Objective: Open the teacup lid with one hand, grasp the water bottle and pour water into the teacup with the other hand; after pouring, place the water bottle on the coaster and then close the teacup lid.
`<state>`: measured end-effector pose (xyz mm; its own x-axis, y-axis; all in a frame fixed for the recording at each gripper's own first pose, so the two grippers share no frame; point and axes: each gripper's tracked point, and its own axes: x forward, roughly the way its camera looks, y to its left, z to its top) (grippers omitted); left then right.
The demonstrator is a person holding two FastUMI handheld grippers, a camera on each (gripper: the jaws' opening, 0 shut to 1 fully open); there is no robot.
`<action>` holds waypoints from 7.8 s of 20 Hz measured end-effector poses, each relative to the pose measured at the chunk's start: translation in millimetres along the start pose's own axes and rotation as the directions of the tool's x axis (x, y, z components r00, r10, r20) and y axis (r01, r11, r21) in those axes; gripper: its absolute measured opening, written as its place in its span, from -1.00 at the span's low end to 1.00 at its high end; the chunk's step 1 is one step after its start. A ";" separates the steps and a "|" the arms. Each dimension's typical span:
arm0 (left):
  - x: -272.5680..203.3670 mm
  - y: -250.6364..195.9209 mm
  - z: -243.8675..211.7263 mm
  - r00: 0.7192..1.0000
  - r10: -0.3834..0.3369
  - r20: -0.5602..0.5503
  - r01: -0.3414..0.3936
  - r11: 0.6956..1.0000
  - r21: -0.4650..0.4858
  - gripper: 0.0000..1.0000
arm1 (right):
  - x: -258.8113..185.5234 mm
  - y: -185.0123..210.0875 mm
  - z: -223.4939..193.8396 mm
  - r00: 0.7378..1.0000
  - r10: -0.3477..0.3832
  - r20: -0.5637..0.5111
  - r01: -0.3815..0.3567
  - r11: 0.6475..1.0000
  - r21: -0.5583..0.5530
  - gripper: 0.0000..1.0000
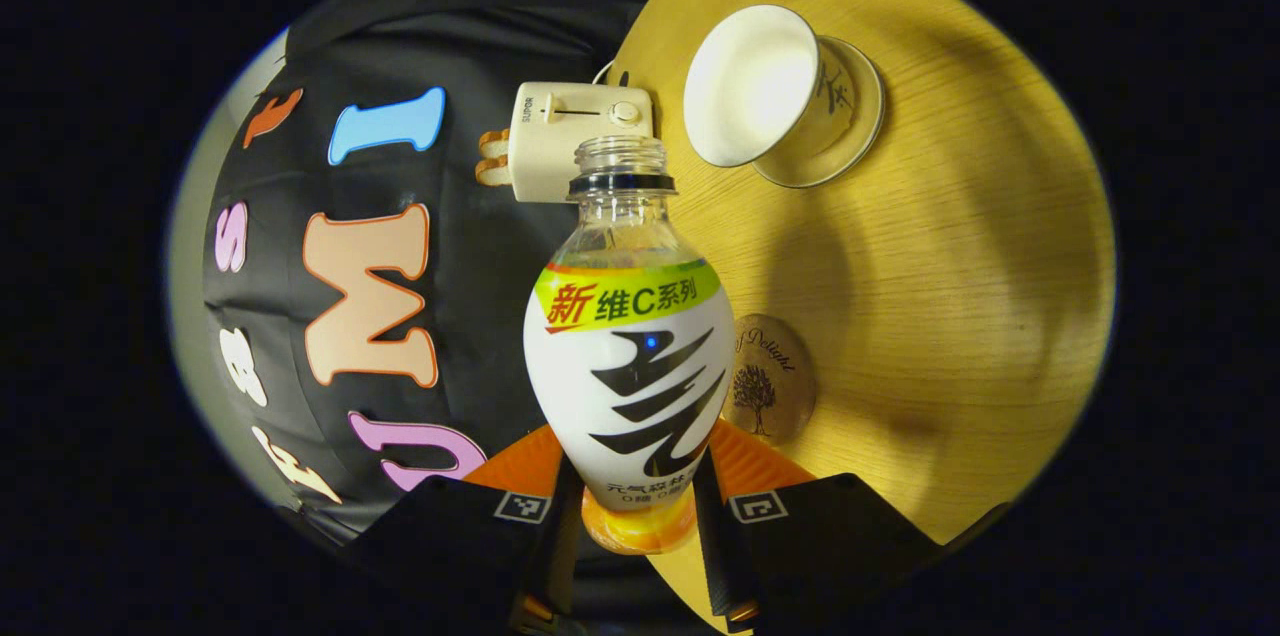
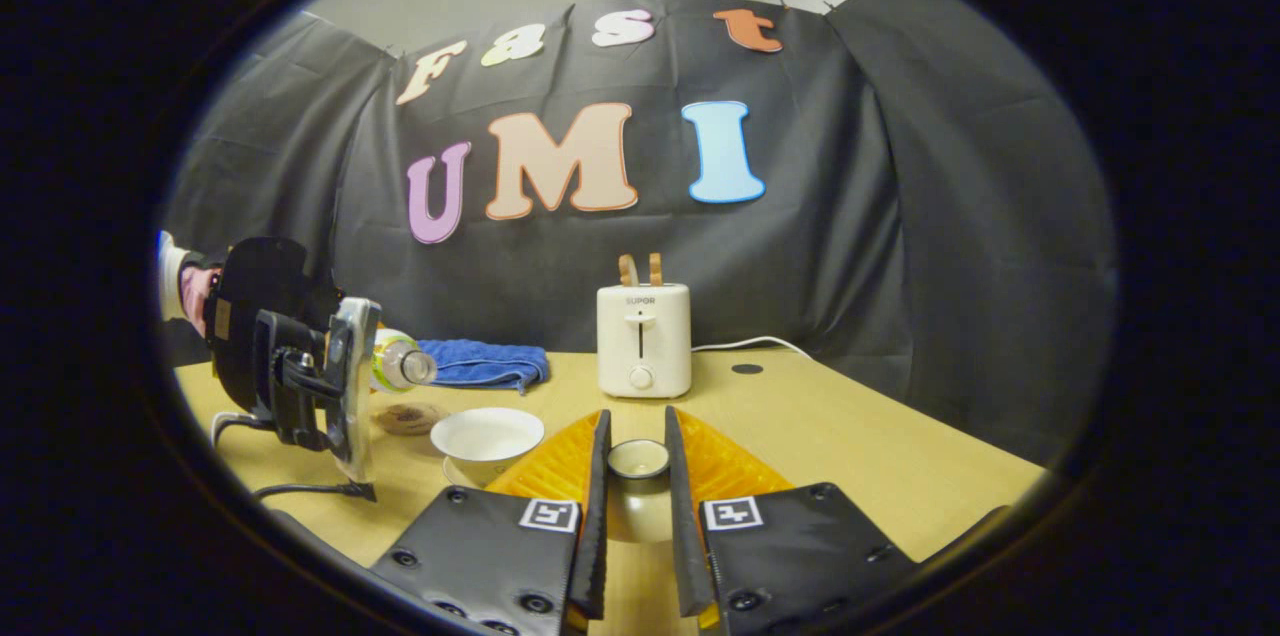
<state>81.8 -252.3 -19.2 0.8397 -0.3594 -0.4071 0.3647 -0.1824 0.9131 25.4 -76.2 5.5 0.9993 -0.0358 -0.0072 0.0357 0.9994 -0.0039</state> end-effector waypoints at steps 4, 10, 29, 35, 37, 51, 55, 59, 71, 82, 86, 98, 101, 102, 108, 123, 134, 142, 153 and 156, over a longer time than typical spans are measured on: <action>-3.4 2.9 4.5 1.000 -0.011 -0.008 0.011 0.995 0.096 0.00 | 0.4 -0.4 0.4 1.000 0.000 0.001 0.000 1.000 0.000 -0.39; -2.7 8.3 6.5 1.000 -0.015 -0.020 0.018 0.983 0.182 -0.01 | 0.3 0.0 0.1 1.000 0.000 0.001 0.000 1.000 0.000 -0.37; 0.5 51.4 11.0 0.999 0.023 -0.039 -0.003 0.901 0.435 -0.01 | 0.3 1.6 -0.4 1.000 0.015 -0.002 -0.015 1.000 0.001 -0.39; -9.4 75.7 15.3 0.996 0.069 -0.048 -0.034 0.851 0.524 -0.01 | 0.0 1.8 -0.1 1.000 0.018 -0.002 -0.018 1.000 0.001 -0.39; -12.2 81.5 18.0 0.996 0.075 -0.046 -0.038 0.837 0.546 -0.01 | 0.0 1.9 -0.1 1.000 0.018 -0.002 -0.018 1.000 0.001 -0.40; -10.0 89.2 31.6 0.997 0.076 -0.023 -0.046 0.790 0.612 -0.01 | 0.1 2.0 0.0 1.000 0.020 -0.003 -0.020 1.000 0.001 -0.39; -6.1 74.6 26.6 0.999 0.047 -0.015 -0.033 0.851 0.524 -0.02 | 0.4 2.2 0.1 1.000 0.021 -0.003 -0.021 1.000 0.001 -0.37; -3.4 43.1 18.2 1.000 -0.017 0.005 0.015 0.949 0.316 -0.01 | 0.4 2.3 0.2 1.000 0.021 -0.003 -0.021 1.000 0.001 -0.39; 6.6 33.6 21.8 0.973 0.125 0.194 0.053 0.696 -0.716 -0.03 | 0.1 0.2 0.7 1.000 0.007 0.000 -0.007 1.000 0.000 -0.40; -19.5 55.1 32.3 0.918 0.363 0.156 0.156 0.031 -0.987 -0.06 | 0.2 0.3 0.2 1.000 0.007 0.002 -0.007 1.000 0.000 -0.40; -16.3 40.7 38.8 0.935 0.306 0.177 0.186 -0.001 -0.982 -0.02 | 0.5 0.1 0.4 1.000 0.007 0.002 -0.007 1.000 0.000 -0.39; -16.8 20.8 44.2 0.951 0.225 0.211 0.215 0.007 -0.977 0.00 | 0.9 0.0 0.5 1.000 0.007 0.001 -0.007 1.000 0.000 -0.39; -16.7 22.1 43.8 0.952 0.229 0.204 0.211 -0.004 -0.978 0.06 | 1.1 -0.2 0.5 1.000 0.007 0.002 -0.007 1.000 0.000 -0.37; -16.6 22.0 44.0 0.952 0.229 0.203 0.210 -0.006 -0.978 0.08 | 0.6 -0.2 -0.1 1.000 0.007 0.002 -0.007 1.000 0.000 -0.39; -16.5 20.5 43.3 0.956 0.219 0.194 0.199 -0.003 -0.980 0.29 | 0.6 -1.2 0.5 1.000 0.000 0.002 0.000 1.000 0.000 -0.37; -20.1 13.6 39.6 0.960 0.220 0.171 0.168 0.034 -0.985 0.67 | 1.2 -0.5 0.8 1.000 0.007 0.001 -0.007 1.000 -0.001 -0.39; -45.8 18.2 40.1 0.935 0.302 0.186 0.178 0.057 -0.982 0.87 | 5.3 8.3 -0.2 0.999 0.035 0.000 -0.035 0.999 0.000 -0.39; -73.4 11.0 20.9 0.920 0.340 0.193 0.183 0.062 -0.981 0.87 | 28.1 42.2 -1.6 0.995 0.096 -0.001 -0.096 0.995 0.001 -0.39; -119.9 0.4 -35.1 0.921 0.388 0.038 0.047 -0.014 -0.999 0.86 | 55.5 109.1 -4.3 0.961 0.276 -0.012 -0.276 0.961 0.006 -0.39; -122.0 -1.3 -41.2 0.923 0.385 0.001 0.013 -0.027 -1.000 0.87 | 64.3 123.5 -7.3 0.952 0.305 -0.028 -0.305 0.952 0.004 -0.39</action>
<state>-4.6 -170.5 30.2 0.9148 -0.4031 -0.0243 0.4031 0.9151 -0.0075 94.0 44.9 -2.7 0.9620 0.2706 -0.0358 -0.2707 0.9627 0.0026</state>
